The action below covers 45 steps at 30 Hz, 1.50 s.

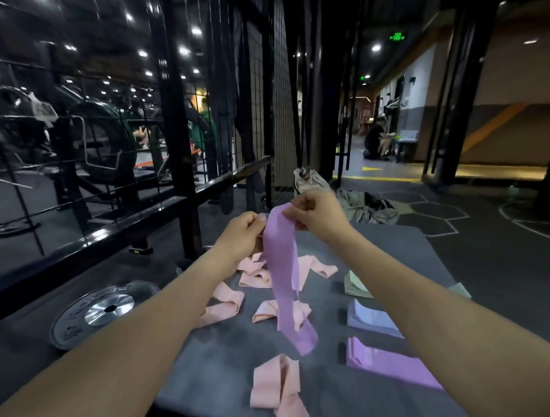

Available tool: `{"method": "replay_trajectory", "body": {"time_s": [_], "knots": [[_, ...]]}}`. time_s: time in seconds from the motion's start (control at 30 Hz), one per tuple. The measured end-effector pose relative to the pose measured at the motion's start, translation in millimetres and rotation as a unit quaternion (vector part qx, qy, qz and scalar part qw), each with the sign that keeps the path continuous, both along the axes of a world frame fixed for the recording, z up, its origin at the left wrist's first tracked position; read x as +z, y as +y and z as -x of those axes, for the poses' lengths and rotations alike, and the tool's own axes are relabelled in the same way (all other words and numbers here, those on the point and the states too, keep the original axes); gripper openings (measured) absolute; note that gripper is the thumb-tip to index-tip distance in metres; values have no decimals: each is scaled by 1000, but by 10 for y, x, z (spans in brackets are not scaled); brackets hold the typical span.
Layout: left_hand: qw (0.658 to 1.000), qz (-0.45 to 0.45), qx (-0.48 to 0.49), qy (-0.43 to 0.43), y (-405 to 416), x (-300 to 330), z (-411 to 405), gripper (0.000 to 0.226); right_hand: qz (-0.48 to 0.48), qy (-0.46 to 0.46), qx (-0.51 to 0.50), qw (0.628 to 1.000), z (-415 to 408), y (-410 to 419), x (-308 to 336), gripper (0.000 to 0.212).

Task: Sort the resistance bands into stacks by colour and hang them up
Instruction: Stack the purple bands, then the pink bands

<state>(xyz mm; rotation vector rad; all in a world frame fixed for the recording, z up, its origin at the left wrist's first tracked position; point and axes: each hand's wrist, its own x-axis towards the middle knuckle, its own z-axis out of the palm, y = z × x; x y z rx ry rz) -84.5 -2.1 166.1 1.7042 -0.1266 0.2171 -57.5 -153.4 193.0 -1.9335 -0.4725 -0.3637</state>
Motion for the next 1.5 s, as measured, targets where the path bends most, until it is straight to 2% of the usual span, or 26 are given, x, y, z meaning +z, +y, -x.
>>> {"method": "replay_trajectory", "body": {"time_s": [0.1, 0.17, 0.2, 0.27, 0.33, 0.4, 0.5, 0.57, 0.67, 0.77, 0.83, 0.9, 0.97, 1.13, 1.2, 1.27, 1.33, 1.43, 1.47, 1.5], "knots": [[999, 29, -21, 29, -104, 71, 96, 25, -23, 8, -25, 999, 110, -113, 33, 22], [997, 7, -60, 48, -172, 70, 149, 16, -28, 15, -39, 999, 185, -180, 44, 23], [996, -15, -79, 48, -206, 60, 176, 23, -31, 22, -42, 998, 223, -202, 53, 23], [992, -69, -98, 48, -276, 32, 212, 55, -45, 42, -28, 998, 290, -228, 73, 23], [986, -134, -86, 47, -373, 22, 268, 74, -39, 48, -5, 998, 327, -249, 73, 16], [982, -180, -51, 34, -443, 10, 300, 69, 22, 33, 9, 999, 370, -288, 60, 14], [970, -244, 22, -2, -447, -43, 280, 45, 114, 13, 12, 993, 431, -374, 18, 19], [961, -273, 36, -18, -410, -70, 290, 33, 132, 6, 4, 991, 446, -437, 1, 9], [954, -291, 53, -43, -332, -107, 274, 26, 154, -14, -9, 988, 451, -501, -21, 22], [964, -254, 67, -47, -232, -160, 232, 25, 120, 8, 7, 993, 449, -526, -73, 18], [988, -149, 31, -12, -162, -188, 231, 22, 51, 59, 17, 997, 457, -549, -117, 19], [999, -40, -11, 14, -128, -203, 267, 23, -23, 118, 20, 993, 461, -591, -168, 18], [999, 3, -20, 25, -119, -229, 284, 20, -58, 165, 19, 984, 469, -635, -226, 19], [994, -8, -53, 92, -82, -342, 285, 5, -125, 241, 18, 962, 473, -779, -366, 22], [993, -26, -56, 105, -55, -415, 264, 7, -141, 257, 23, 956, 508, -849, -393, 25], [991, -29, -65, 117, -48, -478, 239, 17, -159, 266, 28, 950, 556, -896, -418, 27], [990, -41, -57, 124, -44, -522, 218, 42, -185, 272, 26, 944, 591, -914, -444, 29], [990, -26, -50, 130, -43, -534, 243, 65, -212, 268, -11, 940, 573, -972, -496, 30], [989, -18, -53, 136, -33, -554, 241, 70, -210, 269, -31, 940, 561, -1002, -519, 29], [987, -11, -57, 147, -17, -562, 249, 63, -204, 271, -44, 940, 554, -1027, -540, 28]]}}
